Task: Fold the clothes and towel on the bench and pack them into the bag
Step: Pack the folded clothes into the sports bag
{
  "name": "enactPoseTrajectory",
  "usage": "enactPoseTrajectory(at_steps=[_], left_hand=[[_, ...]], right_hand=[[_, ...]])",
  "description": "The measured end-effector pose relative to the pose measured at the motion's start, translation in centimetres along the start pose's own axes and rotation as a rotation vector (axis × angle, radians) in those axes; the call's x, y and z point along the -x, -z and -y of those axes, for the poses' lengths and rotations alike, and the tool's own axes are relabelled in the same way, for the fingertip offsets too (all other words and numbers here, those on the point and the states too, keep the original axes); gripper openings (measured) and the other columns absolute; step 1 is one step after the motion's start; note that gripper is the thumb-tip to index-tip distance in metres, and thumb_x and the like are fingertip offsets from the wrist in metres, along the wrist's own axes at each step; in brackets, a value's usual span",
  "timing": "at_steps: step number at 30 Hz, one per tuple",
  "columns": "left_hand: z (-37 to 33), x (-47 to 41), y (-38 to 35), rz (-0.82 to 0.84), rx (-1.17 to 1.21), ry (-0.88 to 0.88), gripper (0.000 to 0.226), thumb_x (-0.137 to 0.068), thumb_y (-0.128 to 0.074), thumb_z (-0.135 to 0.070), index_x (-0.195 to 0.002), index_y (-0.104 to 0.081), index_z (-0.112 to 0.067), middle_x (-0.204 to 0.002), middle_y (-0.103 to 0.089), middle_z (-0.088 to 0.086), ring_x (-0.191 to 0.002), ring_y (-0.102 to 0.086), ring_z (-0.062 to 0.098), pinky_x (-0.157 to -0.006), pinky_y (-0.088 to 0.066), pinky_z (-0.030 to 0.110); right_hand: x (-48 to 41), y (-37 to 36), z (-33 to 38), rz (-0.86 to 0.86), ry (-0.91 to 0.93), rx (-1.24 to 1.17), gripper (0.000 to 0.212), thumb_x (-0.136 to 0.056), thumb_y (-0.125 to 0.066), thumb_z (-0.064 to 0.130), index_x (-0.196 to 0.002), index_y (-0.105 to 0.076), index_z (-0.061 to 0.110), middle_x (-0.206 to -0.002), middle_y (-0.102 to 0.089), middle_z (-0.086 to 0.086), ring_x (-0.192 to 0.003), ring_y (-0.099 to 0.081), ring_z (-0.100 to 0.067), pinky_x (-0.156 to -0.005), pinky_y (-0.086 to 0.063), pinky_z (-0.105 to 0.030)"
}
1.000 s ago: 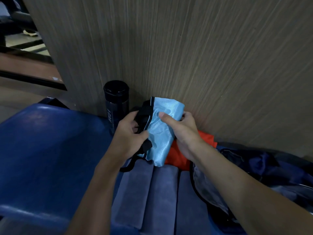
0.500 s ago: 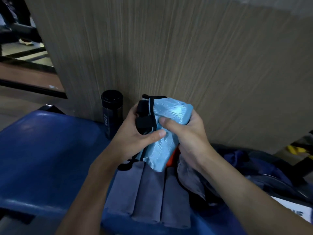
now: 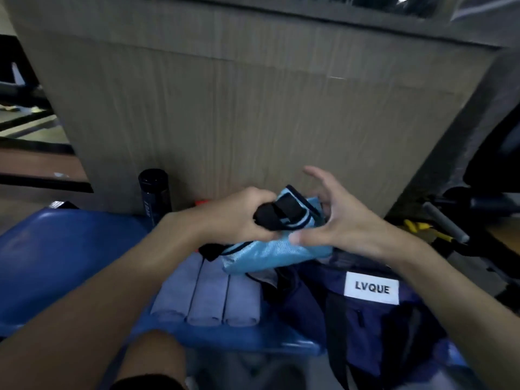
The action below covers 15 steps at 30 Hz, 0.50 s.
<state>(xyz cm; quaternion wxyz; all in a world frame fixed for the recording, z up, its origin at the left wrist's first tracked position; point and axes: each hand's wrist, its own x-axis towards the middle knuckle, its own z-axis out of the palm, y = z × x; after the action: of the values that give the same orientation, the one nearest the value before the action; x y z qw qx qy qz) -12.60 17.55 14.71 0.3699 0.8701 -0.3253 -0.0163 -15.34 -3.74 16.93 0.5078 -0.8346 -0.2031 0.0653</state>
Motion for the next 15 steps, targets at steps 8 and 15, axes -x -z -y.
enactPoseTrajectory(at_steps=[8, 15], left_hand=[[-5.5, -1.7, -2.5, 0.145, -0.175, 0.054, 0.024, -0.080, -0.079, -0.036, -0.090, -0.062, -0.023, -0.078, -0.065, -0.010, -0.068, -0.061, 0.005, -0.064, -0.052, 0.028], [-7.2, -0.6, -2.3, 0.269, -0.198, 0.160, 0.054, -0.076, -0.083, -0.026, -0.119, -0.052, -0.024, -0.105, -0.064, -0.008, -0.089, -0.063, 0.005, -0.072, -0.053, 0.020]], right_hand=[[4.8, 1.5, -1.8, -0.193, 0.131, 0.154, 0.034, -0.080, -0.079, 0.011, -0.111, -0.064, 0.015, -0.095, -0.068, 0.007, -0.086, -0.060, 0.000, -0.081, -0.044, -0.012], [7.1, 2.8, -3.8, -0.415, 0.103, -0.104, 0.011, -0.088, -0.070, 0.006, -0.093, -0.067, 0.015, -0.079, -0.067, 0.010, -0.076, -0.060, -0.004, -0.076, -0.048, -0.024]])
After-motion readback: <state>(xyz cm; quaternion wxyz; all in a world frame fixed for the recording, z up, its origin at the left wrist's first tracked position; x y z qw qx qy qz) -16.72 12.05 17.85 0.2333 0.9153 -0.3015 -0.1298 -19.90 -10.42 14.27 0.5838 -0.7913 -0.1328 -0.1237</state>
